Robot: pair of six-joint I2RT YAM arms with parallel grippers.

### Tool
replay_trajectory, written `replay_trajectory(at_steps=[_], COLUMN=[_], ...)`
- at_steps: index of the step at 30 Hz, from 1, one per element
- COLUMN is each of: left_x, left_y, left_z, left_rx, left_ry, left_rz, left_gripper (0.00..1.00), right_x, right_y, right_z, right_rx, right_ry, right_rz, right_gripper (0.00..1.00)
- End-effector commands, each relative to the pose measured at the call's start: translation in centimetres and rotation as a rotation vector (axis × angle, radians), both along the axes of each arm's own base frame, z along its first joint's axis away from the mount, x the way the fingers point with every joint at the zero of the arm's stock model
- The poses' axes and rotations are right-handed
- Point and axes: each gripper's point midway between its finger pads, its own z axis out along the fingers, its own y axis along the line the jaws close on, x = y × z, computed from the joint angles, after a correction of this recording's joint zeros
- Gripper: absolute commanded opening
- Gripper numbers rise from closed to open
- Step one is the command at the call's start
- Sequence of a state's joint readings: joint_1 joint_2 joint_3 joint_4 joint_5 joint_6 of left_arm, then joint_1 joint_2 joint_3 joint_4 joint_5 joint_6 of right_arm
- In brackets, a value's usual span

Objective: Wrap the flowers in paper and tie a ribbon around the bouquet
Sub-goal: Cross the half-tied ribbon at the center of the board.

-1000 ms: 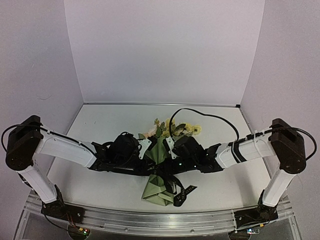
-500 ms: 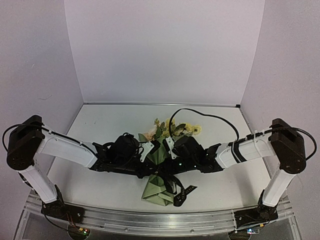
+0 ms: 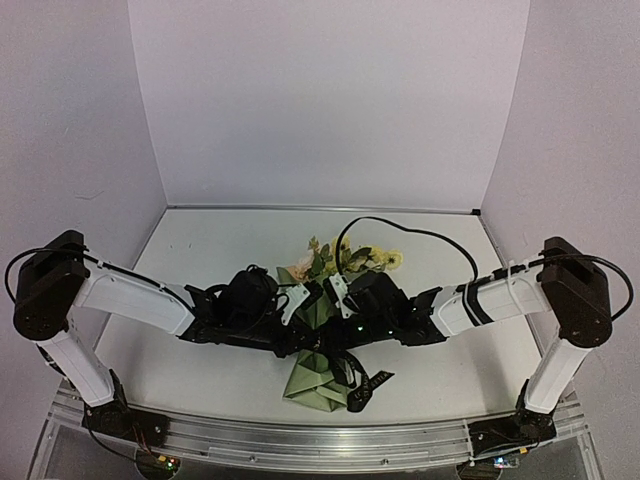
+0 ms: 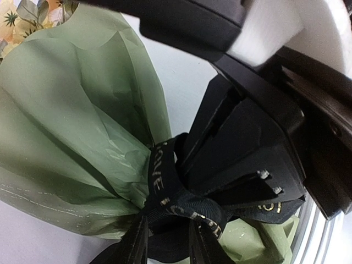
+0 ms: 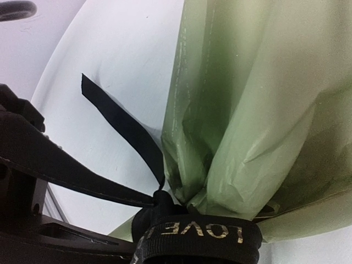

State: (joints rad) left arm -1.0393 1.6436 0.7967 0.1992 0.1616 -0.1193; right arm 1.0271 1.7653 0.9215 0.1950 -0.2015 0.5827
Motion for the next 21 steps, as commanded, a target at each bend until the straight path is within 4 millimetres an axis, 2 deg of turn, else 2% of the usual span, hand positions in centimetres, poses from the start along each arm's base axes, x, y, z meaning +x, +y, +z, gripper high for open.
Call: replay_trajectory(at_steps=[1, 13, 21], left_x=[0.7, 0.9, 0.7], left_y=[-0.7, -0.8, 0.1], left_z=[1.6, 0.8, 0.7], left_rx=[-0.049, -0.044, -0.067], left_ry=[-0.063, -0.072, -0.087], left_rz=[-0.008, -0.013, -0.020], left_gripper=[0.29, 0.35, 0.37], right_x=[0.3, -0.2, -0.4], right_y=[1.3, 1.9, 1.8], right_z=[1.4, 1.8, 2.1], right_rx=[0.064, 0.118, 0.152], right_ry=[-0.037, -0.048, -0.075], right_rz=[0.035, 0.071, 0.087], right_gripper=[0.00, 0.00, 0.00])
